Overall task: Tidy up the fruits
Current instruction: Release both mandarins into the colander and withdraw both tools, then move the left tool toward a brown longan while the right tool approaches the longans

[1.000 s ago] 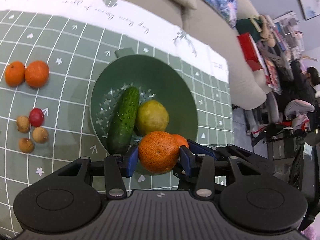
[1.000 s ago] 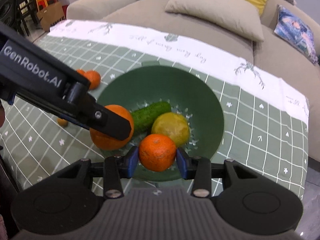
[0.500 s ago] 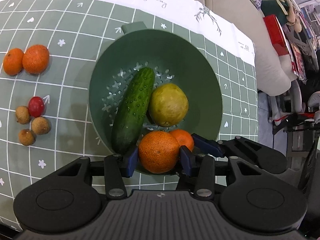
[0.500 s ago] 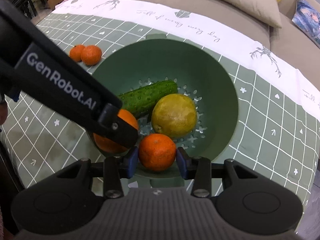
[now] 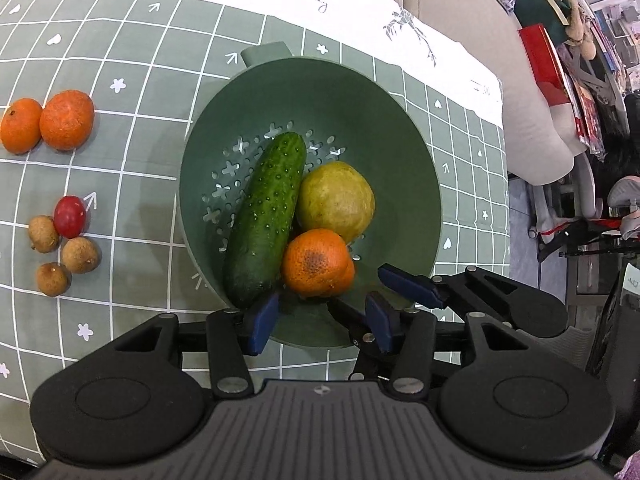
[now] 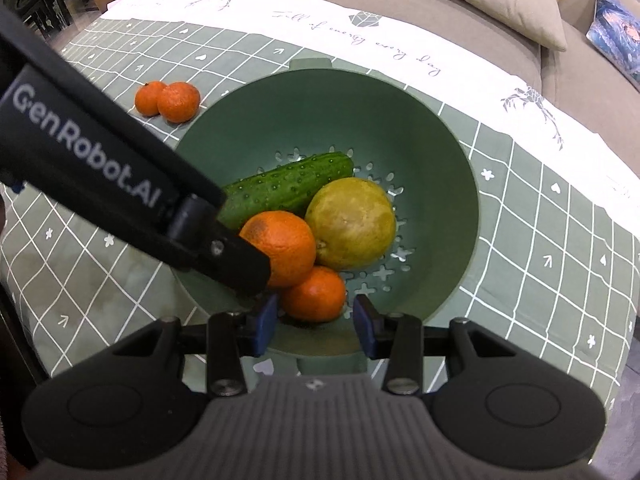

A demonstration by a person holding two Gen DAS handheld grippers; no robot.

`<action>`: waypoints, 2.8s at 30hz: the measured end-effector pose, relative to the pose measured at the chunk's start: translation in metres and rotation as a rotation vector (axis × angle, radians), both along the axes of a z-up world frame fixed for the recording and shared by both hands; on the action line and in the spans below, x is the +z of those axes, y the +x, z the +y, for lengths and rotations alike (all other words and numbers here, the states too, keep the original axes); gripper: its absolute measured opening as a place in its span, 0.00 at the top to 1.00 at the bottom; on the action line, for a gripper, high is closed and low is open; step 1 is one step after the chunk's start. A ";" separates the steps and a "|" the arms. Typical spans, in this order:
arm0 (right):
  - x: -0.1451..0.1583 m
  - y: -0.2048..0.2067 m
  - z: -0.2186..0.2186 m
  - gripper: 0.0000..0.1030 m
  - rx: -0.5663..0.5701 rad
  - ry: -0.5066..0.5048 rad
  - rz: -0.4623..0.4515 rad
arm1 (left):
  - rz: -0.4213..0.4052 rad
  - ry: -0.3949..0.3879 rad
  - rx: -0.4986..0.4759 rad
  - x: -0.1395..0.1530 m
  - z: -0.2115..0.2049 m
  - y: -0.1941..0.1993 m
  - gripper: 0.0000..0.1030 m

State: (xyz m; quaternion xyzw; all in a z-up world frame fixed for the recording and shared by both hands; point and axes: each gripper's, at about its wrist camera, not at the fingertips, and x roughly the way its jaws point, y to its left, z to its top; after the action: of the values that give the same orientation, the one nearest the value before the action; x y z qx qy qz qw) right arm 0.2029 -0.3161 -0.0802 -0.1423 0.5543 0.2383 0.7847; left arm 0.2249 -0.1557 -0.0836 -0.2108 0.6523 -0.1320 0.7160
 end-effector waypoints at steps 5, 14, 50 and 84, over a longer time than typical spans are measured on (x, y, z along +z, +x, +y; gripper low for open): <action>0.005 -0.003 -0.001 0.61 -0.014 0.002 -0.013 | -0.021 -0.014 -0.008 0.013 0.006 -0.004 0.42; 0.014 -0.003 0.015 0.70 -0.013 0.068 -0.043 | -0.107 0.001 0.015 0.040 0.031 -0.016 0.42; 0.058 -0.033 0.080 0.62 -0.147 0.179 -0.113 | -0.344 0.109 0.050 0.060 0.169 -0.063 0.42; -0.024 -0.064 0.128 0.78 -0.346 0.280 -0.144 | -0.480 0.274 -0.213 -0.028 0.144 -0.094 0.55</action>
State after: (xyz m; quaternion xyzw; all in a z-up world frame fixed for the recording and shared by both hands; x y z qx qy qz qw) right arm 0.1386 -0.1879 -0.1039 0.0485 0.4745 0.1640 0.8635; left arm 0.1310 -0.0118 -0.1113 -0.0052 0.4944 -0.1632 0.8537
